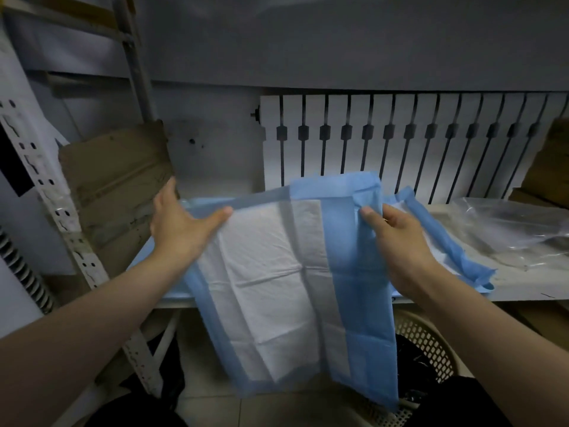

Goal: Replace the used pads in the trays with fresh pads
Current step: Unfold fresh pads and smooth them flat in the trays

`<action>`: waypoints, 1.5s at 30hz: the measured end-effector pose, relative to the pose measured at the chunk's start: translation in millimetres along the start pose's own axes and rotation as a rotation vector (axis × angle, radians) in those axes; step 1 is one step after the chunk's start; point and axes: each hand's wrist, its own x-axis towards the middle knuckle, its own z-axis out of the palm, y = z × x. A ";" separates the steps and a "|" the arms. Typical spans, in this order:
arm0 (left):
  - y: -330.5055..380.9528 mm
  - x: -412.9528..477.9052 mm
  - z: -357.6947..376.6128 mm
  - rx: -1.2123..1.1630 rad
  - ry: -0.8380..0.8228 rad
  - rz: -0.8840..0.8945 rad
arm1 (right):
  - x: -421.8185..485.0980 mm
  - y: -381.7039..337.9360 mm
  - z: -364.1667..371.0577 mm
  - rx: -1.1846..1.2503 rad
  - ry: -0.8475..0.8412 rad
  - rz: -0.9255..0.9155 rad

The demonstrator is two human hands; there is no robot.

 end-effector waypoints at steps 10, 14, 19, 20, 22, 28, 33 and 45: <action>43.2 -24.0 33.1 -0.168 -0.760 0.279 | -8.5 -2.9 10.4 -0.046 -0.246 -0.173; 50.1 -30.6 38.6 -0.210 -0.654 0.244 | -0.3 7.5 9.1 -0.174 -0.098 -0.193; 47.2 -31.6 44.8 -0.310 -0.595 0.167 | -3.2 12.9 10.8 -0.168 0.144 -0.280; 47.2 -32.0 45.0 -0.315 -0.590 0.164 | -6.1 11.6 12.2 -0.124 0.088 -0.281; 46.0 -32.4 46.7 -0.315 -0.603 0.176 | -11.2 10.6 17.4 -0.111 -0.093 -0.238; 55.0 -38.8 47.7 -0.349 -0.699 0.196 | -9.9 14.7 36.1 0.042 -0.380 -0.017; 53.9 -33.2 41.0 -0.357 -0.696 0.145 | -9.3 12.6 32.7 0.136 -0.363 -0.005; 16.6 11.3 -5.0 -0.246 -0.367 0.002 | 12.8 0.3 -15.8 0.072 0.189 0.072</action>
